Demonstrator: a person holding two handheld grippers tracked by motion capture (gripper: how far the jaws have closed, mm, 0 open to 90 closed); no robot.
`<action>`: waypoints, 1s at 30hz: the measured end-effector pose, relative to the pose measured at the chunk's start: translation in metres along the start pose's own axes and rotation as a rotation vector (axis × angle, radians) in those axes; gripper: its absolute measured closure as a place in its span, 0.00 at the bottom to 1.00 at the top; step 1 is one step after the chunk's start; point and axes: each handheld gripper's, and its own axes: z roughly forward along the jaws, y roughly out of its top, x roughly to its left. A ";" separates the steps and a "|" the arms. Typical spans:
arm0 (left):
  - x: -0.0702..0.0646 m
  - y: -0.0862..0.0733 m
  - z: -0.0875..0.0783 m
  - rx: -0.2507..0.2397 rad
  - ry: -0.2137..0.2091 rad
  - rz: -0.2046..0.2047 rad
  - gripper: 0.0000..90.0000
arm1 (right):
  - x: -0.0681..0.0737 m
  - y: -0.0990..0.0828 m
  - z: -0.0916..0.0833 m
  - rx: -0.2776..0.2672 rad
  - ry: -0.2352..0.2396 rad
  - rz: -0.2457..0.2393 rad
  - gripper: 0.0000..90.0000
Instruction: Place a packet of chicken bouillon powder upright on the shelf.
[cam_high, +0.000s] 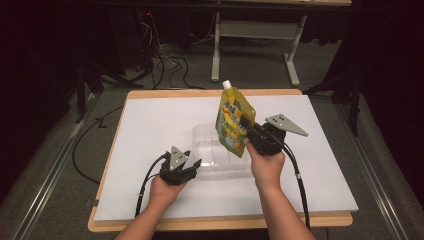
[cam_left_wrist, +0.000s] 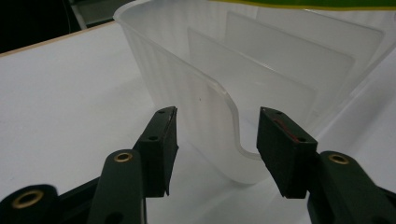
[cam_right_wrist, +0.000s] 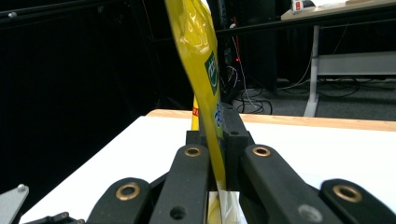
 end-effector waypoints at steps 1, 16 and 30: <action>0.000 0.000 0.000 -0.001 0.002 -0.001 0.54 | 0.001 -0.001 0.002 -0.001 0.000 -0.003 1.00; -0.001 -0.001 0.003 -0.004 0.014 0.004 0.58 | 0.015 -0.013 0.019 -0.014 -0.041 0.016 1.00; -0.004 -0.001 0.002 -0.009 0.015 0.022 0.63 | 0.014 -0.026 0.021 -0.054 -0.043 0.085 1.00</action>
